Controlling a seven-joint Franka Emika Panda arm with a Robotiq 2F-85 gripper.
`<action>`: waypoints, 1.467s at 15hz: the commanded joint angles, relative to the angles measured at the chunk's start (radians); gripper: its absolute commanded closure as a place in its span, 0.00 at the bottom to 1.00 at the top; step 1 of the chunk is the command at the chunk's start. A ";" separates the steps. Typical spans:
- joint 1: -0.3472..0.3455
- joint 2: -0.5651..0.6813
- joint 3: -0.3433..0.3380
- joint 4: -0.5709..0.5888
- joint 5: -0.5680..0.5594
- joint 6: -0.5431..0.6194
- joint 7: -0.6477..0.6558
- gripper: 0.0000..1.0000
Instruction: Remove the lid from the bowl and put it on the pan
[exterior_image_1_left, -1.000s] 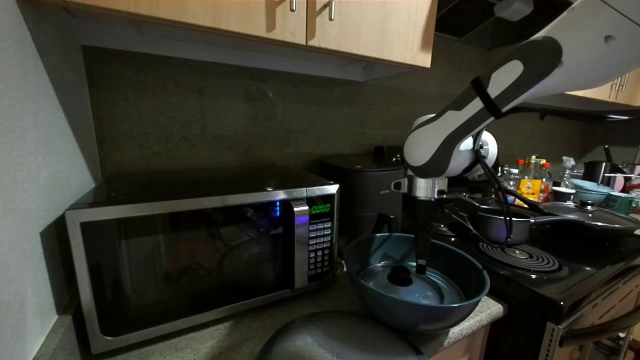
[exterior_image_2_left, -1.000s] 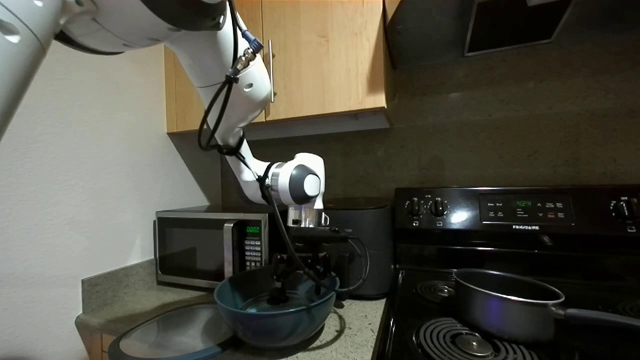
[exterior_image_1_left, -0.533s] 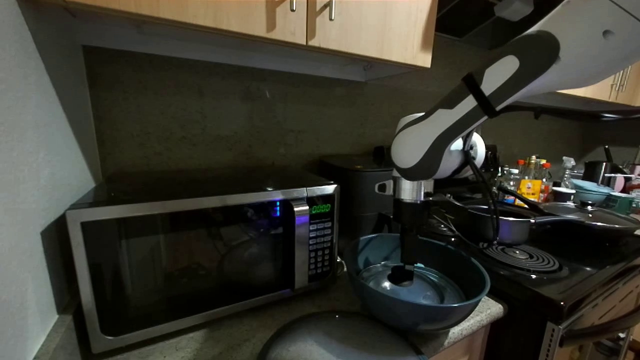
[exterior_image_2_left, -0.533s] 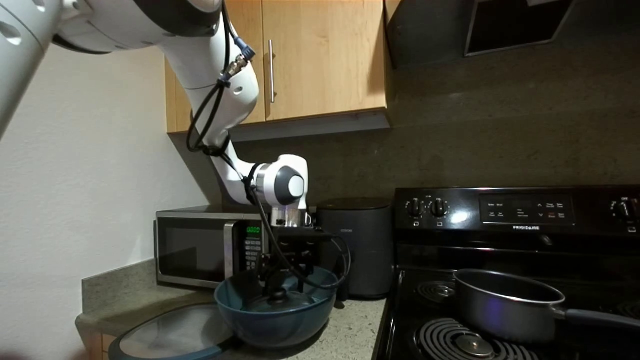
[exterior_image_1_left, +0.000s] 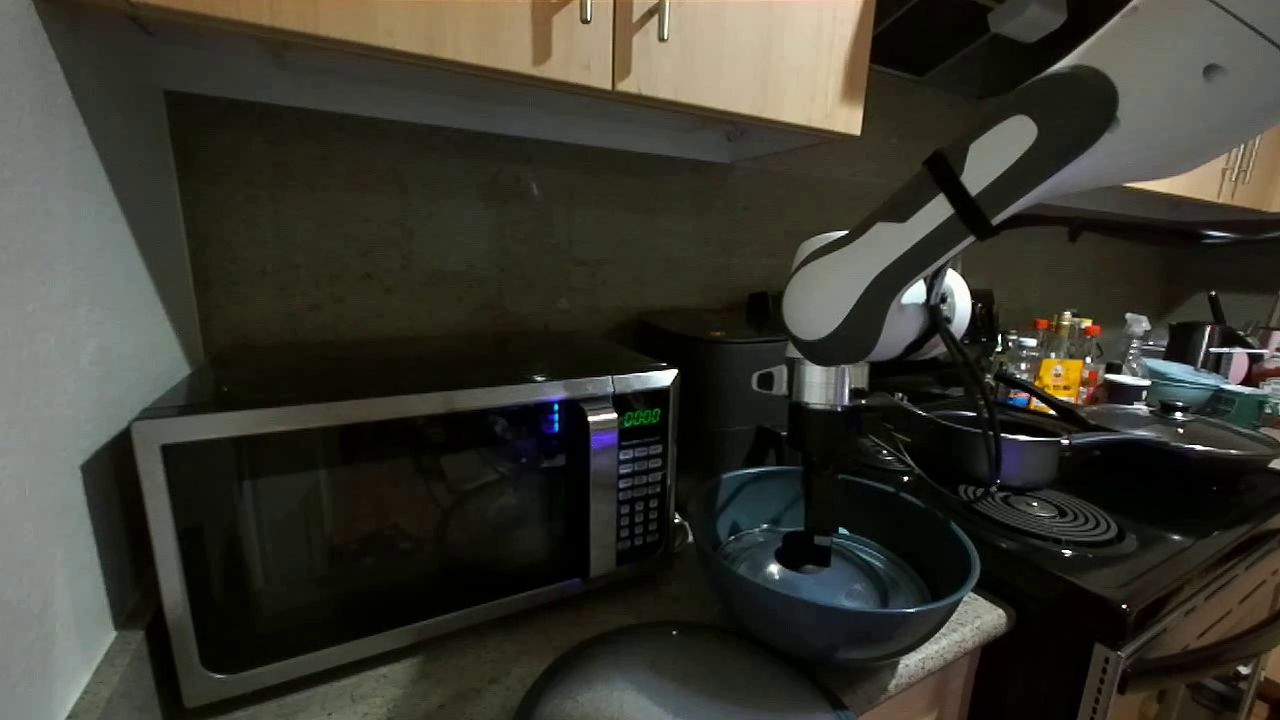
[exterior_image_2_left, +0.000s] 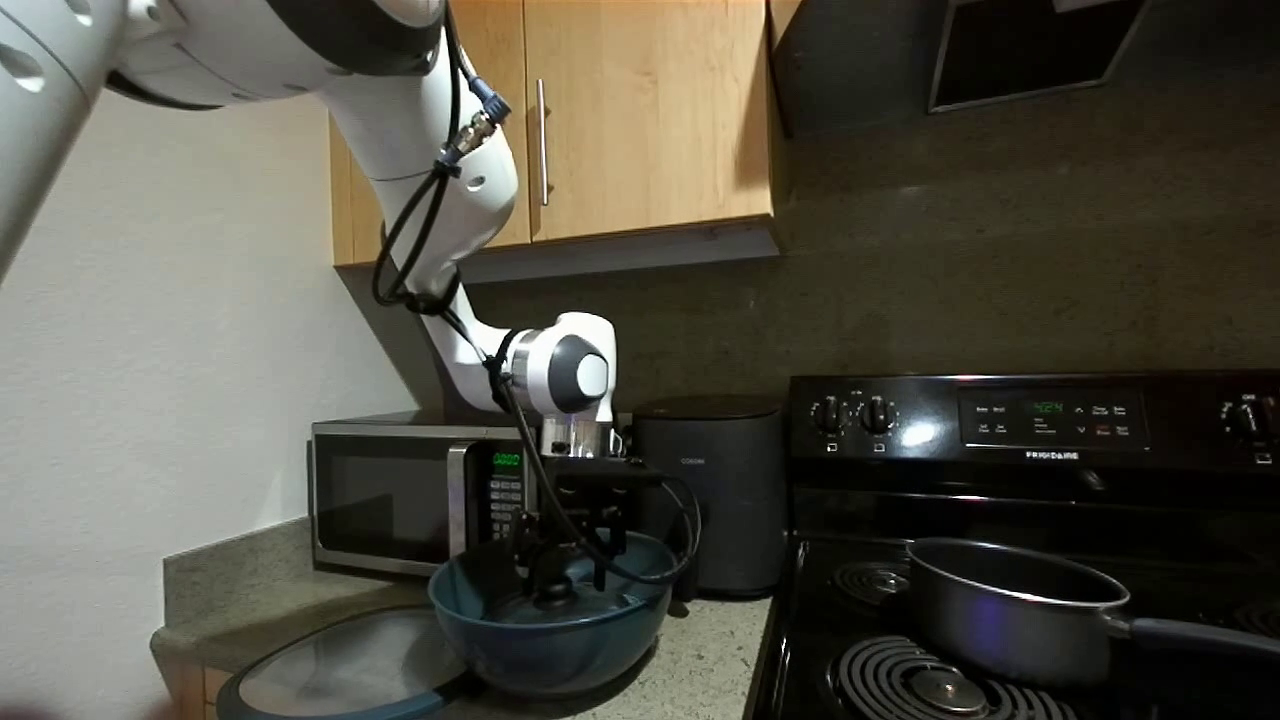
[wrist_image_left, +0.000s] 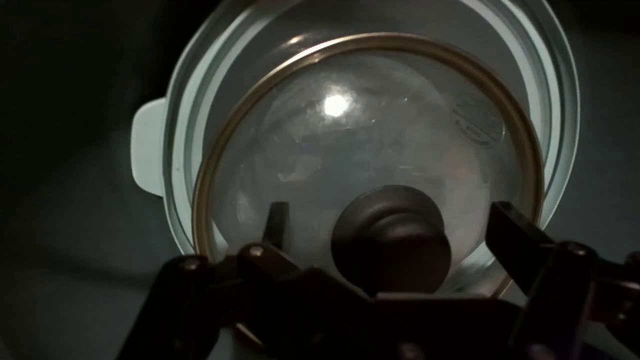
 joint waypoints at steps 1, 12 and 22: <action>-0.010 0.004 -0.005 -0.003 0.012 -0.028 0.006 0.00; 0.034 0.098 0.007 0.127 -0.024 -0.047 0.035 0.09; 0.099 0.111 0.032 0.140 -0.071 -0.043 0.043 0.00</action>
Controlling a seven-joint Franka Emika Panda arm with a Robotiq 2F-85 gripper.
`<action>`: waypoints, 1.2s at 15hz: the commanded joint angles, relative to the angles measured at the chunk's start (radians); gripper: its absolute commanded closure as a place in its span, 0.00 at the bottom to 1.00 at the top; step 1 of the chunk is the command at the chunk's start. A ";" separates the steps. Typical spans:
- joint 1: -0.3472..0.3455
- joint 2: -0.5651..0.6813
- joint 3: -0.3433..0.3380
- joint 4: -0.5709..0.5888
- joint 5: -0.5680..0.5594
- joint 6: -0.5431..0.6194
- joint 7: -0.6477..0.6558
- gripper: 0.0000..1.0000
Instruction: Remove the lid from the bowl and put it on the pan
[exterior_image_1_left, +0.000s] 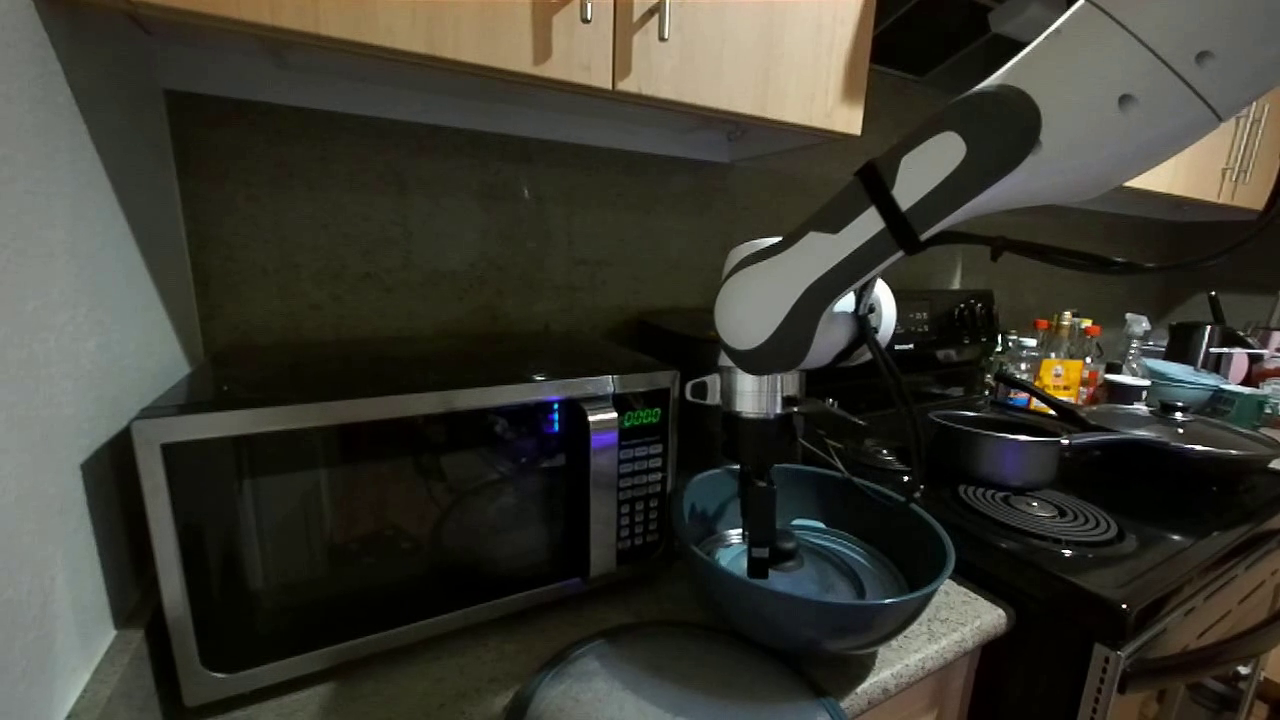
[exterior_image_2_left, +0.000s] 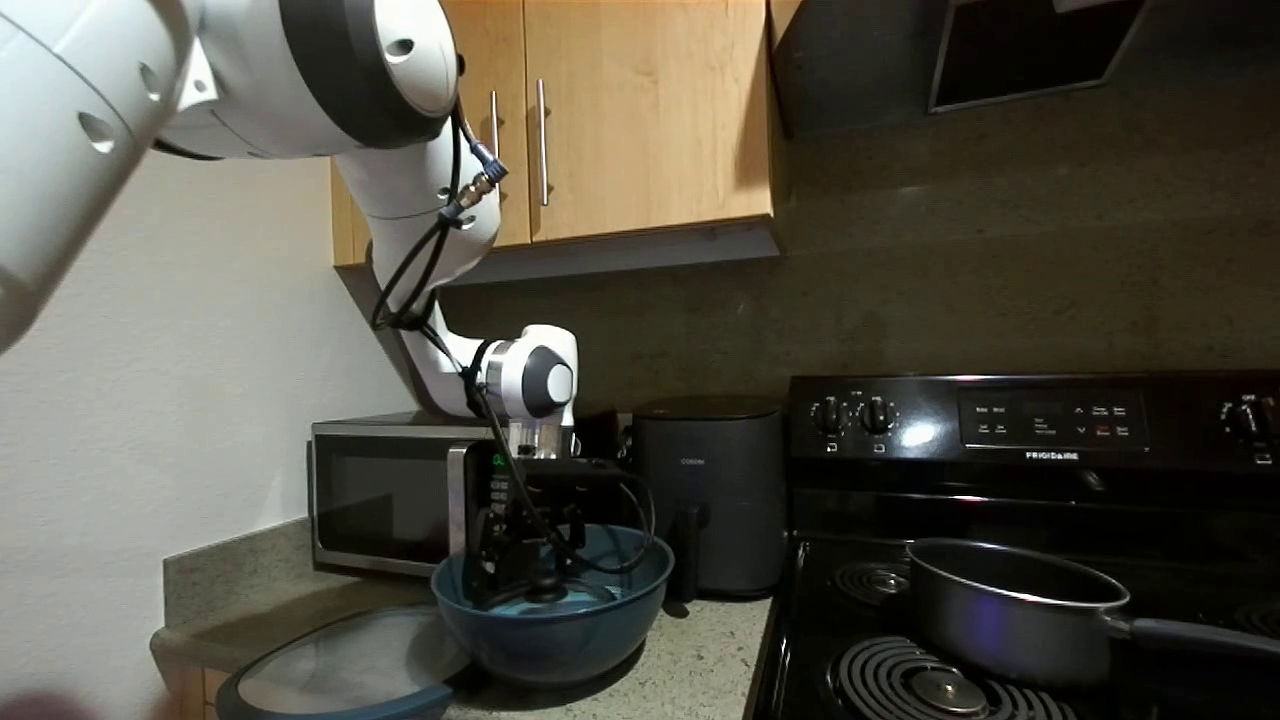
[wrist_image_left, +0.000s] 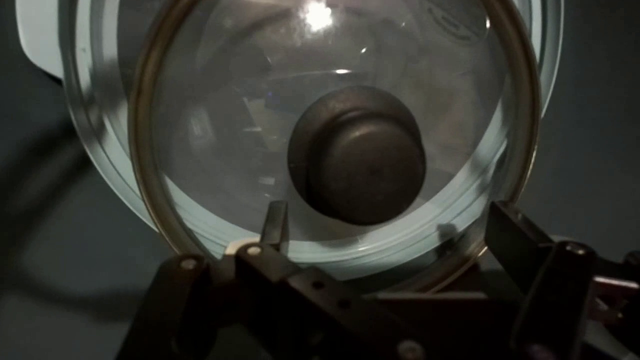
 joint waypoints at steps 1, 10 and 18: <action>0.014 0.004 -0.003 -0.006 -0.060 0.012 0.043 0.00; -0.031 -0.069 -0.024 -0.044 -0.040 0.032 0.026 0.00; -0.043 -0.058 -0.026 -0.053 -0.022 -0.016 0.028 0.00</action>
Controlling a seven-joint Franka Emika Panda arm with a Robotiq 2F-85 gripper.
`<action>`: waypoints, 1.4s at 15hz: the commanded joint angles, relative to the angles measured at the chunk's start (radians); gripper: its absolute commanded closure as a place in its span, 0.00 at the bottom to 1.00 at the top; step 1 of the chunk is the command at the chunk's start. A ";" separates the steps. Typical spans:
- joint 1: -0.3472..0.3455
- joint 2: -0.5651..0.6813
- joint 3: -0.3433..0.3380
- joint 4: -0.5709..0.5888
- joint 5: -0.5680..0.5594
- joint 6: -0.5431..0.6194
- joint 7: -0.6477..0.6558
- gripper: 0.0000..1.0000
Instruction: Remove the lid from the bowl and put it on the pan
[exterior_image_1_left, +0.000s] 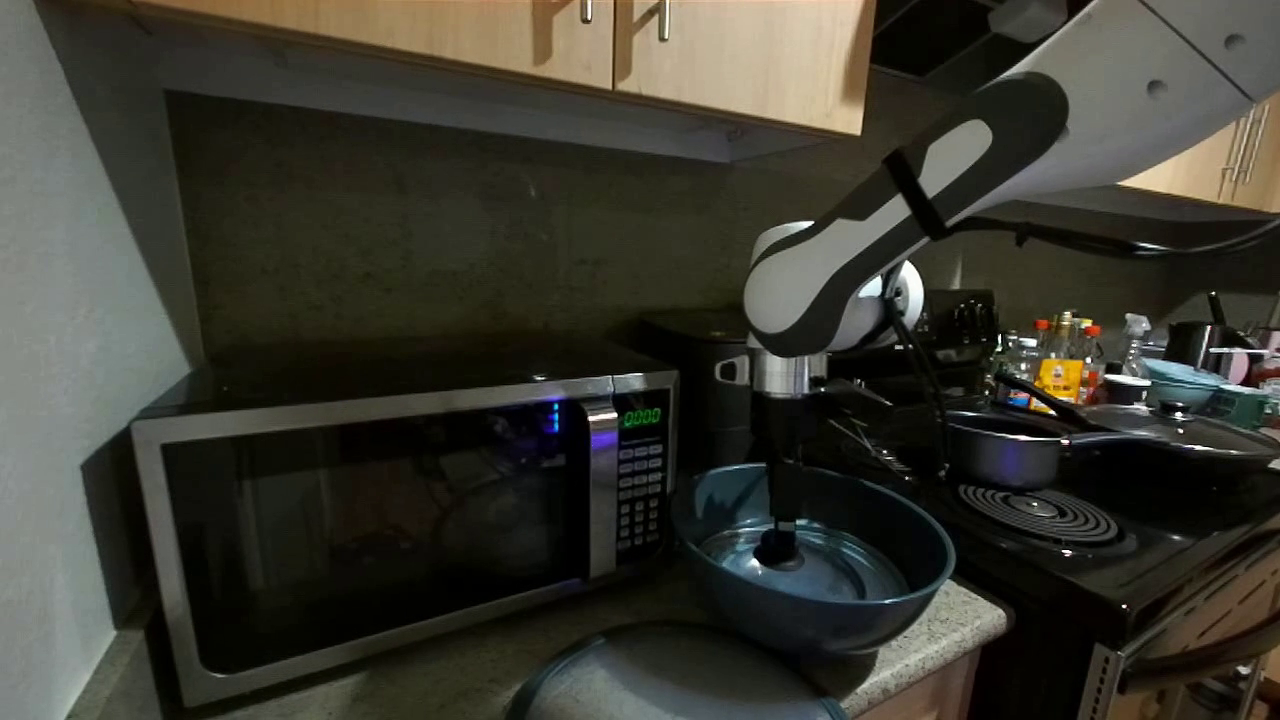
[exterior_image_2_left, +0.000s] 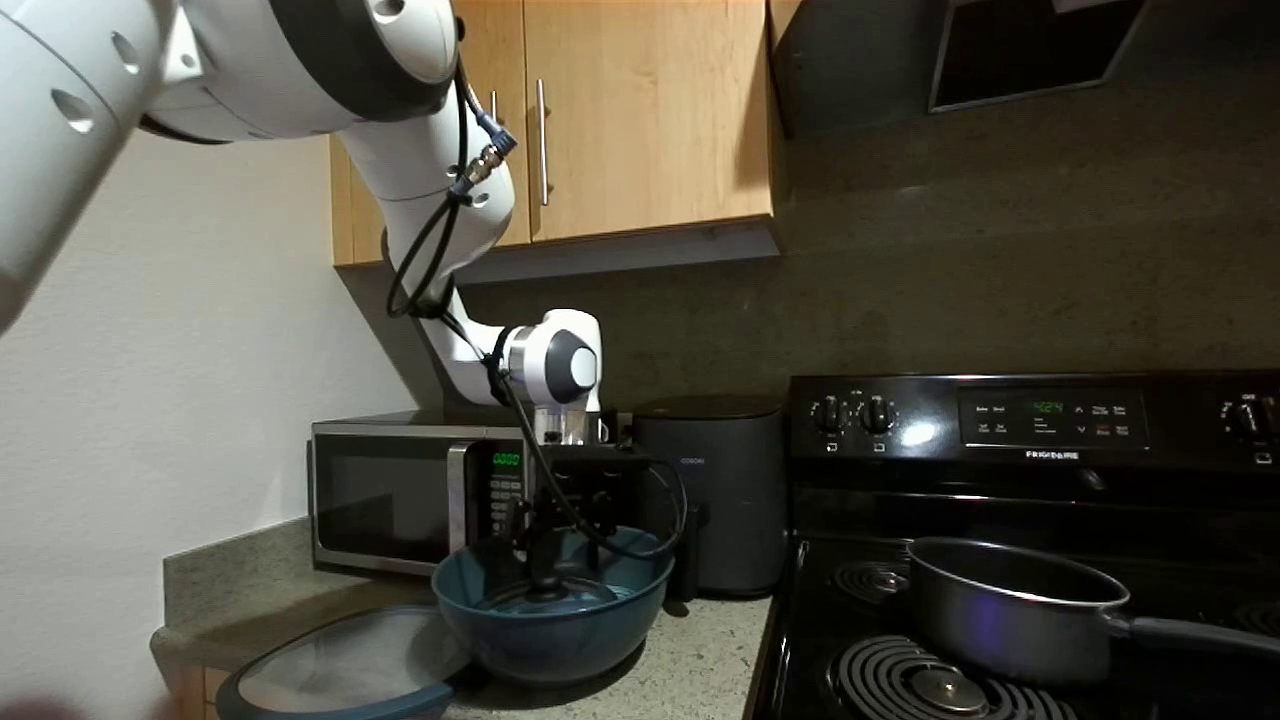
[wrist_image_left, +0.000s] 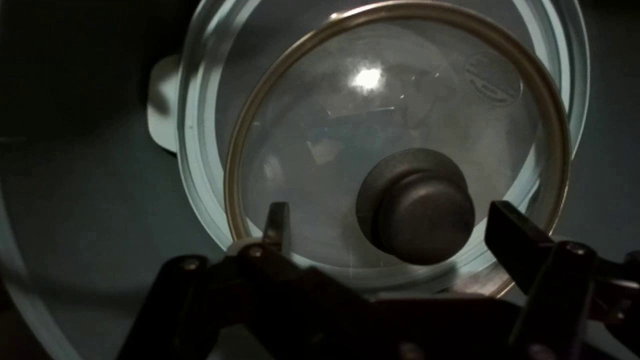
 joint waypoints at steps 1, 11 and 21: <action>-0.011 -0.023 0.009 -0.053 0.001 -0.010 0.020 0.00; -0.014 -0.031 0.014 -0.079 0.003 0.004 0.003 0.51; -0.004 -0.050 0.035 -0.098 0.005 0.007 -0.015 0.53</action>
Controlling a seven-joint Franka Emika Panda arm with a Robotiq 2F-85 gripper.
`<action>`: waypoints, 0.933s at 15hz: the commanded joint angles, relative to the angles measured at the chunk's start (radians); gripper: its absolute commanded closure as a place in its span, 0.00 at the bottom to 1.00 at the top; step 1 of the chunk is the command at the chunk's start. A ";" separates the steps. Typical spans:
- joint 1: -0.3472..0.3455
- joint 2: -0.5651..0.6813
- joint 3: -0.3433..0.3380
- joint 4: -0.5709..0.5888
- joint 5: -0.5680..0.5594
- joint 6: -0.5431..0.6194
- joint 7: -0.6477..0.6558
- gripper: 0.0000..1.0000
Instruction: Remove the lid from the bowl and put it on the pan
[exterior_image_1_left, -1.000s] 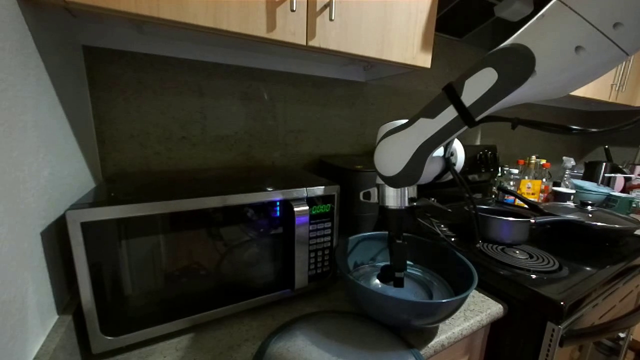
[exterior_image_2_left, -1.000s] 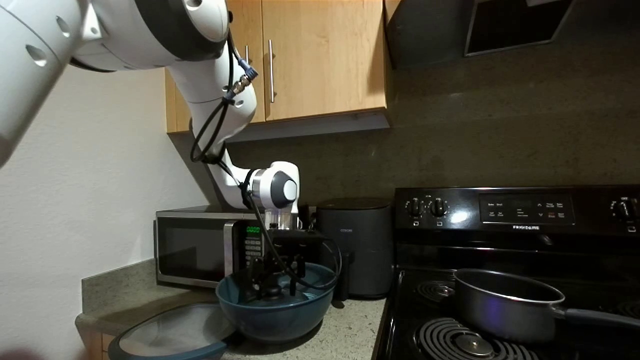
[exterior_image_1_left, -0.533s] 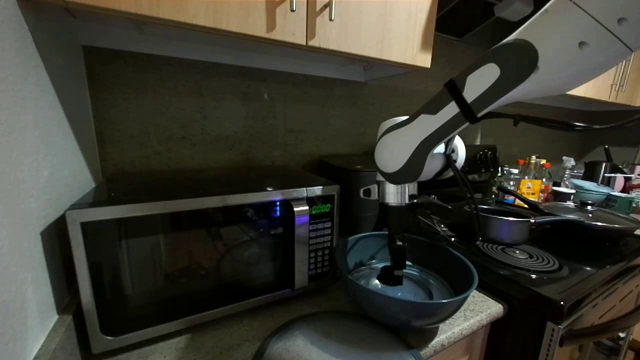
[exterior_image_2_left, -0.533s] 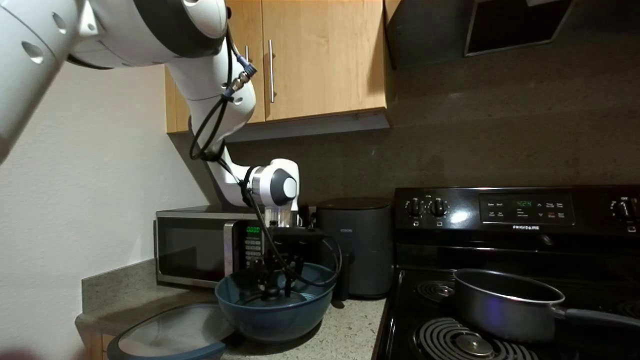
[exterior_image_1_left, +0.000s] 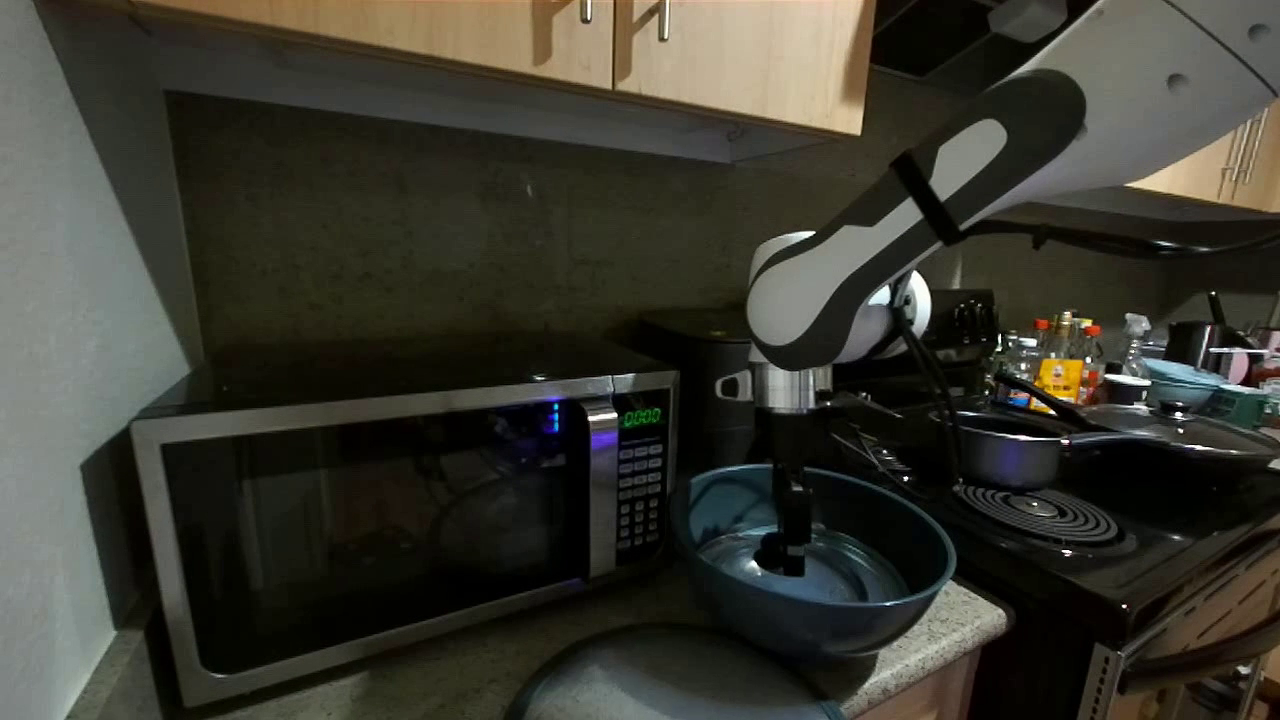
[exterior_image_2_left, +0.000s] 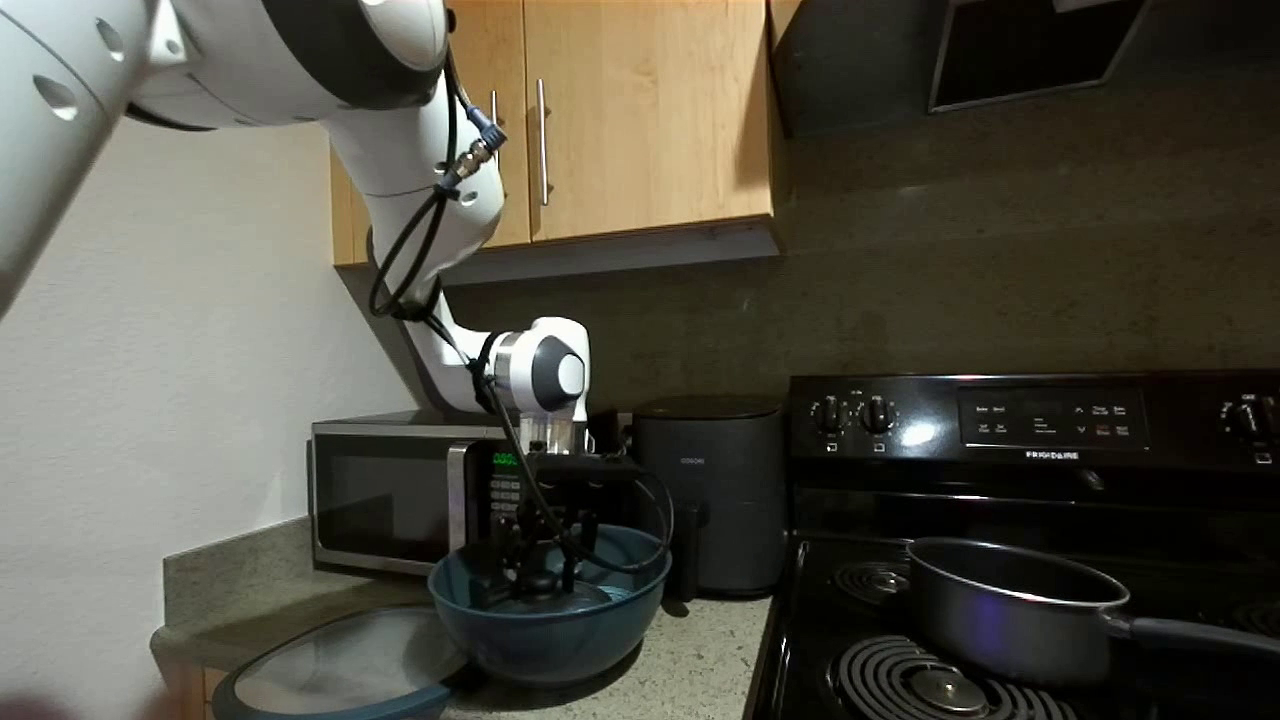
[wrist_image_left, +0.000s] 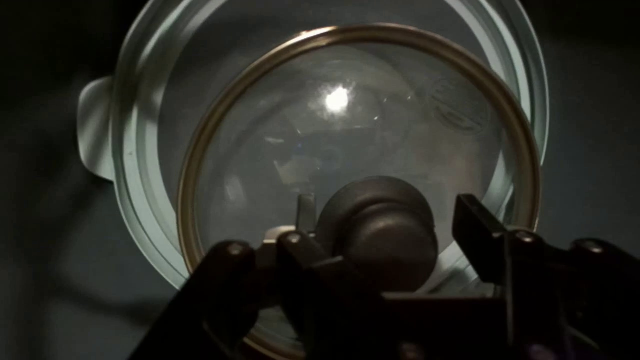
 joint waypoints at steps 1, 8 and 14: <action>-0.007 -0.025 0.017 -0.032 0.008 0.011 -0.013 0.60; -0.008 -0.044 0.016 -0.037 0.006 0.020 -0.008 0.77; -0.023 -0.127 0.012 -0.089 0.021 0.082 -0.008 0.77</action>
